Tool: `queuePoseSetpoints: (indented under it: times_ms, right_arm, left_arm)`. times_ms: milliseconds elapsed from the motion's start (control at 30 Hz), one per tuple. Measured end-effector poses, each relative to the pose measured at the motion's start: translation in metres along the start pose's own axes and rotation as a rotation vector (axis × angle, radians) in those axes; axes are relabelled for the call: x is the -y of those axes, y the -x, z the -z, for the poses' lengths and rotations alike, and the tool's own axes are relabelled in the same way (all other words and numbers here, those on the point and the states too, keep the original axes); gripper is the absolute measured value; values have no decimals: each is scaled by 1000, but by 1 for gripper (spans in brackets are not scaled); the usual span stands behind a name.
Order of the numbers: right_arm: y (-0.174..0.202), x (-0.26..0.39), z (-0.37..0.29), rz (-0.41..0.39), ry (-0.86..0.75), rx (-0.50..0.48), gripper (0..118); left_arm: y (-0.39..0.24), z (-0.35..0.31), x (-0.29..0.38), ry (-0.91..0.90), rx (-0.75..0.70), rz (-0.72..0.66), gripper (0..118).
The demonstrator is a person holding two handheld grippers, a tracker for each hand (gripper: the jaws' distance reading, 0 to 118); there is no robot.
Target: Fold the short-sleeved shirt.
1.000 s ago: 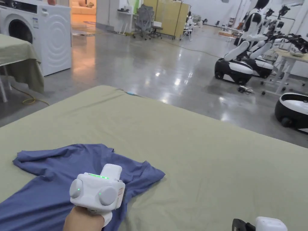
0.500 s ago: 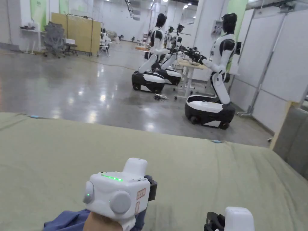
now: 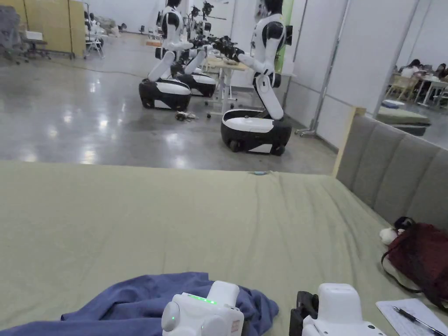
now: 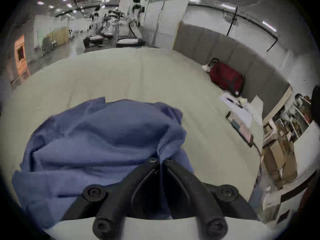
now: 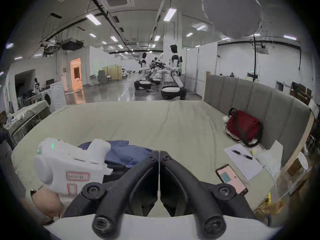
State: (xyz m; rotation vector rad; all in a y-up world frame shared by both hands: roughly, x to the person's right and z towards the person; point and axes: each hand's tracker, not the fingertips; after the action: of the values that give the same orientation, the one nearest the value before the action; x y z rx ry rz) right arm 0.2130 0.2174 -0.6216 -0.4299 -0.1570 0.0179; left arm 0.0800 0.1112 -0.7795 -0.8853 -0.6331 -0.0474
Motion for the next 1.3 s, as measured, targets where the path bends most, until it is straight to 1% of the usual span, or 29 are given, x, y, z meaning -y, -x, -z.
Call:
queuePoseSetpoints:
  times_ms: [33,67,133,167,200,233,267,333,400,467,533,567,600,633,667,733,767,833,900,1000,1100,1133,1167,1200,1233,1267,1300]
  right_arm:
    - [1,0,0,-1,-1,-4,6]
    - [3,-1,0,-2,-3,-11,5]
    - [9,-2,-4,-1,-17,-29,5]
    - [12,-3,-5,1,-24,-38,6]
    - [19,-5,-8,0,-32,-48,6]
    - [24,-6,-11,-5,-43,-59,6]
    - [29,-7,-14,-8,-54,-70,6]
    - [42,-10,-21,-4,-70,-97,6]
    - [54,-10,-26,4,-81,-126,6]
    - [69,-9,-29,8,-85,-159,6]
    - [85,-7,-29,20,-86,-189,6]
    - [93,-6,-27,29,-80,-206,5]
    - [101,-5,-25,40,-66,-227,6]
    - [110,-4,-24,42,-53,-244,5]
    - [118,-3,-23,41,-50,-257,5]
    - [130,-2,-23,26,-49,-278,6]
    - [134,-2,-23,17,-50,-281,6]
    - [142,-2,-23,-8,-51,-291,6]
    - [144,-3,-21,-26,-51,-288,6]
    - [141,-3,-12,-32,-43,-283,6]
    - [136,-2,0,-32,-30,-263,6]
    - [131,-1,4,-29,-23,-256,6]
    - [127,-1,7,-25,-17,-247,6]
    - [122,0,12,-19,-10,-231,5]
    - [116,1,16,-16,-5,-219,5]
    - [109,3,19,-12,2,-203,6]
    - [101,4,23,-10,10,-184,5]
  left_arm:
    - [-1,-5,1,-14,-12,-3,0]
    - [-1,-17,2,-60,-19,-7,11]
    - [1,-48,6,-154,-29,11,97]
    - [1,-66,11,-207,-25,30,118]
    - [4,-99,18,-311,-51,13,115]
    - [6,-125,26,-390,-59,55,116]
    - [9,-146,33,-409,-80,68,117]
    - [22,-197,47,-501,-183,109,117]
    - [39,-237,60,-538,-256,147,117]
    - [60,-273,80,-551,-383,162,115]
    - [83,-297,98,-537,-470,157,104]
    - [91,-305,106,-522,-516,149,93]
    - [100,-312,115,-506,-555,143,64]
    - [107,-318,122,-486,-578,131,32]
    - [118,-321,127,-474,-592,88,0]
    - [149,-324,134,-452,-596,-30,0]
    - [169,-325,134,-418,-539,-89,0]
    - [210,-319,136,-357,-558,-193,0]
    - [244,-305,136,-284,-589,-231,0]
    - [295,-277,131,-167,-544,-316,0]
    - [322,-241,122,-85,-524,-327,0]
    - [326,-226,118,-64,-525,-297,11]
    - [329,-214,115,-43,-544,-276,45]
    - [334,-195,112,0,-536,-250,104]
    - [338,-181,111,26,-527,-240,118]
    - [335,-175,107,-59,-536,-168,114]
    - [322,-162,131,30,-608,-206,113]
